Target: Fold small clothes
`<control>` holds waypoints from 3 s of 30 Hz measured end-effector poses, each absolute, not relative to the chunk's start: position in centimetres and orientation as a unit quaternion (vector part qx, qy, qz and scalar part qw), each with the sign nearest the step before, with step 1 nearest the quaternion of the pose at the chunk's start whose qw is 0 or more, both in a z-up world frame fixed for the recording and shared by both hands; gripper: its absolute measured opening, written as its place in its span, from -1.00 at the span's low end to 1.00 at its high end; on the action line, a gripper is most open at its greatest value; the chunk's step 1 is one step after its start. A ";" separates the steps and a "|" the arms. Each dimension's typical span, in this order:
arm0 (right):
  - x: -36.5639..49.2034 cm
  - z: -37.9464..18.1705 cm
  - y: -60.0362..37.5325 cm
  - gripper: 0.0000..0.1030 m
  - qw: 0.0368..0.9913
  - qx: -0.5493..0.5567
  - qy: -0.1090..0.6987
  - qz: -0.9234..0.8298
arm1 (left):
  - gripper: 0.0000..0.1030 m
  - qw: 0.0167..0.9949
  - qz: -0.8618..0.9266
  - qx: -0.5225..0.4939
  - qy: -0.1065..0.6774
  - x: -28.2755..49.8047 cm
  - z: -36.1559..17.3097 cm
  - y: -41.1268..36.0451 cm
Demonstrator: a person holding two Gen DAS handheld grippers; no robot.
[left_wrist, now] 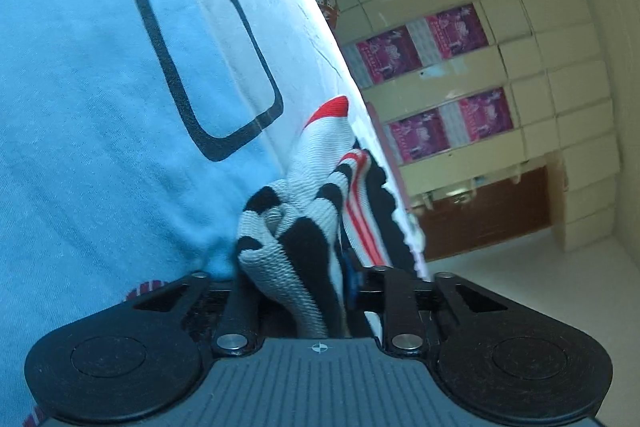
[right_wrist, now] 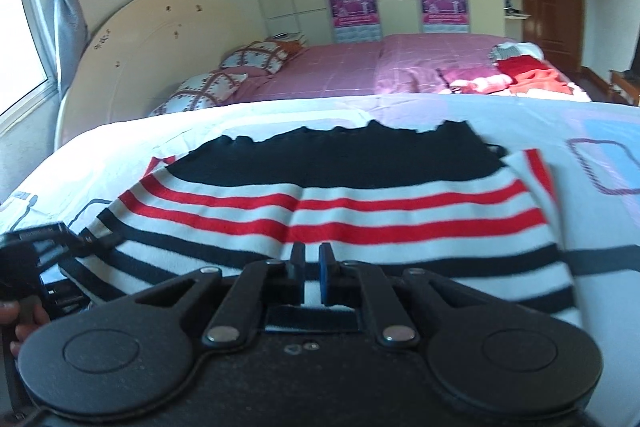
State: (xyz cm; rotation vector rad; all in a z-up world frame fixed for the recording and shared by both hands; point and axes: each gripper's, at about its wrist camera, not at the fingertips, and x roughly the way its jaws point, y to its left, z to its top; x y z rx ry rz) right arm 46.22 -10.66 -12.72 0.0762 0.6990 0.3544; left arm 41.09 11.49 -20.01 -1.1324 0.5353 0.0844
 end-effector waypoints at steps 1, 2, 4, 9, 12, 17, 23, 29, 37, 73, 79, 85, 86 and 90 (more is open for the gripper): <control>46.5 -12.9 -10.4 -0.88 0.922 0.037 0.339 0.181 | -0.63 0.811 0.039 -0.528 0.248 40.9 -20.1 11.7; 46.8 -13.1 -10.1 -0.88 0.921 0.035 0.338 0.188 | -0.64 0.811 0.039 -0.529 0.247 41.0 -20.1 11.7; 47.4 -13.5 -9.6 -0.88 0.918 0.032 0.341 0.198 | -0.69 0.816 0.038 -0.523 0.245 41.1 -19.9 11.7; 48.7 -15.9 -8.9 -0.95 0.901 0.013 0.377 0.214 | -0.69 0.832 0.035 -0.498 0.241 39.8 -18.9 12.1; 48.7 -16.3 -9.4 -0.97 0.903 0.019 0.369 0.221 | -0.70 0.862 0.021 -0.453 0.228 39.1 -16.2 11.6; 48.7 -16.7 -10.1 -0.99 0.902 0.032 0.364 0.228 | -0.70 0.913 -0.035 -0.351 0.203 41.3 -8.7 7.8; 49.2 -16.6 -13.4 -1.00 0.885 0.133 0.379 0.237 | -0.69 0.933 -0.140 -0.226 0.240 45.8 -3.6 -1.6; 45.0 -15.3 -26.8 0.19 0.893 0.301 0.326 0.077 | 0.12 0.883 -0.233 -0.173 0.368 49.8 -8.4 -10.4; 41.4 -13.3 -32.7 0.63 0.863 0.396 0.294 0.107 | 0.35 0.915 -0.218 -0.202 0.272 42.8 -4.7 -5.3; 41.6 -14.2 -28.4 0.29 0.875 0.337 0.332 0.105 | 0.47 0.919 -0.102 -0.171 0.339 45.8 -9.2 -2.8; 45.0 -14.9 -26.5 -0.22 0.867 0.319 0.362 0.123 | 0.49 0.900 -0.101 -0.192 0.378 48.3 -11.5 -3.4; 44.7 -12.4 -24.4 -0.52 0.909 0.229 0.322 0.131 | 0.45 0.909 -0.092 -0.184 0.364 47.5 -10.8 -3.6; 44.2 -11.7 -24.3 -0.52 0.916 0.220 0.309 0.132 | 0.43 0.912 -0.095 -0.178 0.358 47.3 -10.6 -3.9; 43.1 -10.4 -24.9 -0.53 0.933 0.188 0.278 0.131 | 0.42 0.910 -0.103 -0.155 0.371 47.6 -10.3 -5.5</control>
